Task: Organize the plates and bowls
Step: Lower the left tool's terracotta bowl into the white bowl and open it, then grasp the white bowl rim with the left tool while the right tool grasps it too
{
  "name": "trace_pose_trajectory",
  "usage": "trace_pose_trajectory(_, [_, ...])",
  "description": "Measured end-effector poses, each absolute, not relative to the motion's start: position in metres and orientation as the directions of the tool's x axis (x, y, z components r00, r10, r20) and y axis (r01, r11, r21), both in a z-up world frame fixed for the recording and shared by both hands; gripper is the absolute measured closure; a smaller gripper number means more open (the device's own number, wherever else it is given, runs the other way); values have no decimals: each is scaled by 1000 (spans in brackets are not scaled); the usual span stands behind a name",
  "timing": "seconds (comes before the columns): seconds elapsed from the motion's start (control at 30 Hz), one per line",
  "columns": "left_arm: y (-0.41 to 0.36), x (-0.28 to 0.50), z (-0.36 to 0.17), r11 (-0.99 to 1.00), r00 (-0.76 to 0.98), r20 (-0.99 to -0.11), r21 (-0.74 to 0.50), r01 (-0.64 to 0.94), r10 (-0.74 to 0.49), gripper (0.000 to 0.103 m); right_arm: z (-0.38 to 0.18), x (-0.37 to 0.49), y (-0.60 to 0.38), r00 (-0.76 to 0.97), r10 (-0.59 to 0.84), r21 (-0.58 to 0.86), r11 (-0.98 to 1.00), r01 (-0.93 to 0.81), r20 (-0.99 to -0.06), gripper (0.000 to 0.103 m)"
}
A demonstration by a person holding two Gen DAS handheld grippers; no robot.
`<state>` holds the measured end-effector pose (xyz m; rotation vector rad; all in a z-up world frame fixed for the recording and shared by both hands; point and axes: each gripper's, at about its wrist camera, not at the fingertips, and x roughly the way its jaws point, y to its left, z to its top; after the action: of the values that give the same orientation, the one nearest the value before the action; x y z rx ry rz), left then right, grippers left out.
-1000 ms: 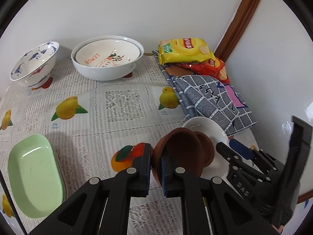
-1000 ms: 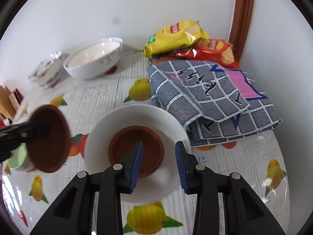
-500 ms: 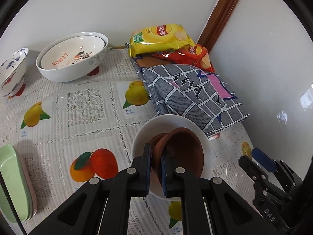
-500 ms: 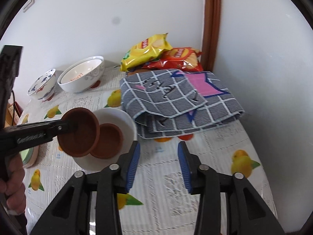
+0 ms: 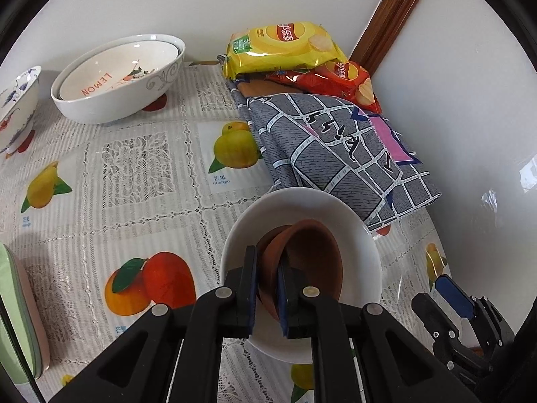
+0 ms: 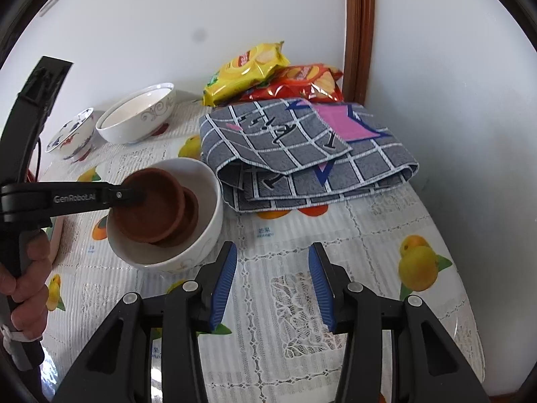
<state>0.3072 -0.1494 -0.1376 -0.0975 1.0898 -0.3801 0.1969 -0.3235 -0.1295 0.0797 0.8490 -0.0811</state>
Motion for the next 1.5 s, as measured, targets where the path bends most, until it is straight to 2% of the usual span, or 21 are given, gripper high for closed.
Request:
trace_pose_trajectory(0.33, [-154, 312, -143, 921, 369, -854, -277, 273, -366, 90, -124, 202, -326, 675, -23, 74, 991, 115, -737, 58])
trace_pose_trajectory(0.43, [-155, 310, -139, 911, 366, -847, -286, 296, -385, 83, -121, 205, -321, 687, -16, 82, 991, 110, -727, 58])
trace_pose_trajectory(0.5, [-155, 305, -130, 911, 390, -838, -268, 315, -381, 73, -119, 209, -319, 685, 10, 107, 989, 99, -728, 58])
trace_pose_trajectory(0.7, [-143, 302, -113, 916, 430, -823, -249, 313, -371, 72, -119, 226, -306, 659, 85, 159, 986, 52, -748, 58])
trace_pose_trajectory(1.0, [-120, 310, -128, 958, 413, -871, -190, 216, -266, 72, -134, 249, -295, 603, 90, 150, 987, 51, -792, 58])
trace_pose_trajectory(1.37, [-130, 317, -149, 964, 366, -905, -142, 223, -218, 72, -157, 265, -288, 545, 32, 82, 994, 69, -838, 76])
trace_pose_trajectory(1.5, [-132, 319, -154, 964, 356, -909, -143, 223, -217, 71, -160, 268, -290, 541, 42, 92, 993, 67, -840, 77])
